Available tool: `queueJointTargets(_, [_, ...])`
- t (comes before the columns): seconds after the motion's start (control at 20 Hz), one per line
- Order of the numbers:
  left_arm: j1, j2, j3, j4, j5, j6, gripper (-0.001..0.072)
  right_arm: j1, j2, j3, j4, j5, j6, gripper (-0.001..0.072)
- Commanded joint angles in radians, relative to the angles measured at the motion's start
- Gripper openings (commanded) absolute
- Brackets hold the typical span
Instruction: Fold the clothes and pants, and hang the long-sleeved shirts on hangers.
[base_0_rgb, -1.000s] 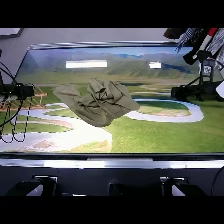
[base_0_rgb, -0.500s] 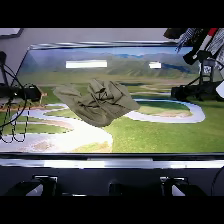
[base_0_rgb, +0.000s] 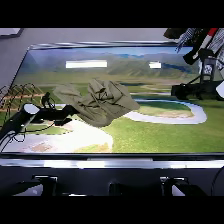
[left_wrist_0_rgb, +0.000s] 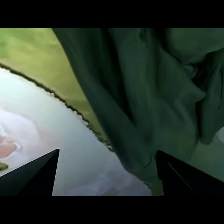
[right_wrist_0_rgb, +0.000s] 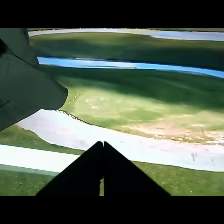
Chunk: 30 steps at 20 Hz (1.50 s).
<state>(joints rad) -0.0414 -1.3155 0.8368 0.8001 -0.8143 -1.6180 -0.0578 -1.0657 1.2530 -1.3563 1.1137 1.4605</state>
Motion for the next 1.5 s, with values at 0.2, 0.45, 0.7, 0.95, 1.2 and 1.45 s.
queueJointTargets(0.2, [-0.100,-0.167,-0.030,-0.326,0.140,0.075,0.0388,0.001,-0.024,-0.001,0.011,-0.039,0.014,0.0393])
queueJointTargets(0.45, [-0.103,-0.166,-0.028,-0.325,0.135,0.075,0.0019,0.001,-0.254,-0.001,0.152,0.000,0.250,0.0700])
queueJointTargets(0.7, [-0.103,-0.166,-0.028,-0.326,0.134,0.074,0.0019,-0.001,-0.586,0.000,0.634,-0.106,-0.028,0.0704])
queueJointTargets(0.95, [-0.103,-0.166,-0.028,-0.326,0.135,0.074,0.0020,0.020,-0.752,0.000,0.919,-0.136,-0.223,0.0697])
queueJointTargets(1.2, [-0.103,-0.164,-0.028,-0.326,0.135,0.074,0.0020,0.102,-0.773,0.001,0.901,-0.231,-0.200,0.0606])
queueJointTargets(1.45, [-0.077,-0.132,0.102,-0.207,0.066,0.075,0.0015,0.069,-0.693,0.110,0.894,-0.204,-0.206,0.0025])
